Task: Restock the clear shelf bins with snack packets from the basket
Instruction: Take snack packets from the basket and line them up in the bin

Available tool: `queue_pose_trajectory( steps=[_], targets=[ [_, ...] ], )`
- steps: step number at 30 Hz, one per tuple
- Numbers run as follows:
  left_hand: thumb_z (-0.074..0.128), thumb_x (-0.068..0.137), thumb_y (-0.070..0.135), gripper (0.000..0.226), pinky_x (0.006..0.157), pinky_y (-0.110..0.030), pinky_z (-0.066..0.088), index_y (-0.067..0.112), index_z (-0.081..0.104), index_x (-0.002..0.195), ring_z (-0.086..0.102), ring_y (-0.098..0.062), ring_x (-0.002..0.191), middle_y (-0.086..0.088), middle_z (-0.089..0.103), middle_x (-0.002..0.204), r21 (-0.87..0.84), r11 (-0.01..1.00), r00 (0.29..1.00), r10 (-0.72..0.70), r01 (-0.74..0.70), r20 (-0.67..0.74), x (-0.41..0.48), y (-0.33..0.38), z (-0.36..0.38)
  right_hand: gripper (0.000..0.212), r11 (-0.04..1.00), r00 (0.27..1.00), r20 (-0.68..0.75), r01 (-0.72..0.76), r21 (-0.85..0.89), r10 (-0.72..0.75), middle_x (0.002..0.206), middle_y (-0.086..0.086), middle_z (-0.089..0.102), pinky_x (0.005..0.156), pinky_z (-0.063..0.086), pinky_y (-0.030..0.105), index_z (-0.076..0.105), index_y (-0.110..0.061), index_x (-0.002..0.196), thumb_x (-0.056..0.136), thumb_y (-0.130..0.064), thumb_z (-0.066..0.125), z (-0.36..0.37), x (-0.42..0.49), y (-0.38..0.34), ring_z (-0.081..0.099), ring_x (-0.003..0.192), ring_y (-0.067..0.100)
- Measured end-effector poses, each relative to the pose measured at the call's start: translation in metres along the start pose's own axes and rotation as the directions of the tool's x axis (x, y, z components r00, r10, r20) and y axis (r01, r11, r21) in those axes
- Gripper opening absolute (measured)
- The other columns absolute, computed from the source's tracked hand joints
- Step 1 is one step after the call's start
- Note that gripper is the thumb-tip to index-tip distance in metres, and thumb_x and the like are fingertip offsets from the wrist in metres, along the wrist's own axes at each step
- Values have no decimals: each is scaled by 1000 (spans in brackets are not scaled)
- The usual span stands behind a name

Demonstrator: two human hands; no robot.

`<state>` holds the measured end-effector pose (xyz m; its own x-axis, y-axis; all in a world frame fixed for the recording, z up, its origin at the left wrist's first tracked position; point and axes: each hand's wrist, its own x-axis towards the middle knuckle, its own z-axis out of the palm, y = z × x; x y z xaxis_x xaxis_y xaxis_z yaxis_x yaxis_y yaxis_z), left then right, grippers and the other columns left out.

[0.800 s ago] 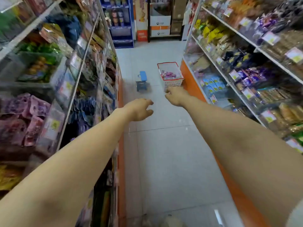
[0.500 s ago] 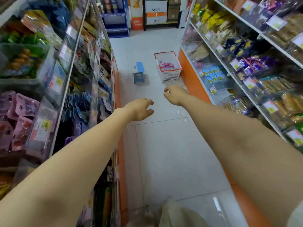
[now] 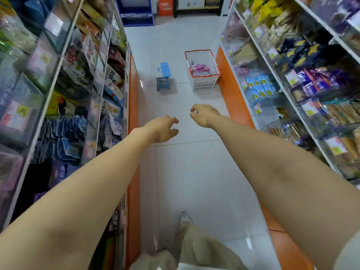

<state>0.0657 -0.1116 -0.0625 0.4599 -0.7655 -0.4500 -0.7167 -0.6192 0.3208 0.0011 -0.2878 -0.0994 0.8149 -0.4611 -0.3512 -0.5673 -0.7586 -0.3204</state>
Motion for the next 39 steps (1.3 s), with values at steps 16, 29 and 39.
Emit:
queue_pose_trajectory(
  steps=[16, 29, 39],
  targets=[
    [43, 104, 30, 49, 108, -41, 39, 19, 33, 150, 45, -30, 130, -8, 38, 150, -13, 1000, 999, -21, 22, 49, 150, -32, -80, 39, 1000, 999, 47, 19, -6, -19, 131, 12, 56, 98, 45, 42, 54, -13, 131, 102, -31, 34, -50, 167, 9, 53, 115, 32],
    [43, 104, 29, 49, 112, -40, 34, 17, 34, 150, 41, -29, 135, -8, 36, 153, -18, 1000, 995, 6, -5, 104, 298, -68, -159, 39, 999, 999, 49, 0, -37, 2, 132, 12, 56, 98, 47, 46, 54, -12, 130, 102, -30, 34, -106, 324, 14, 53, 116, 31],
    [45, 104, 29, 48, 111, -39, 35, 17, 36, 150, 43, -28, 134, -8, 39, 152, -47, 998, 996, -48, 51, 80, 416, -63, -209, 38, 998, 998, 35, 51, -43, -49, 128, 13, 58, 98, 47, 46, 56, -11, 127, 102, -28, 34, -166, 451, 55, 55, 114, 32]
  ],
)
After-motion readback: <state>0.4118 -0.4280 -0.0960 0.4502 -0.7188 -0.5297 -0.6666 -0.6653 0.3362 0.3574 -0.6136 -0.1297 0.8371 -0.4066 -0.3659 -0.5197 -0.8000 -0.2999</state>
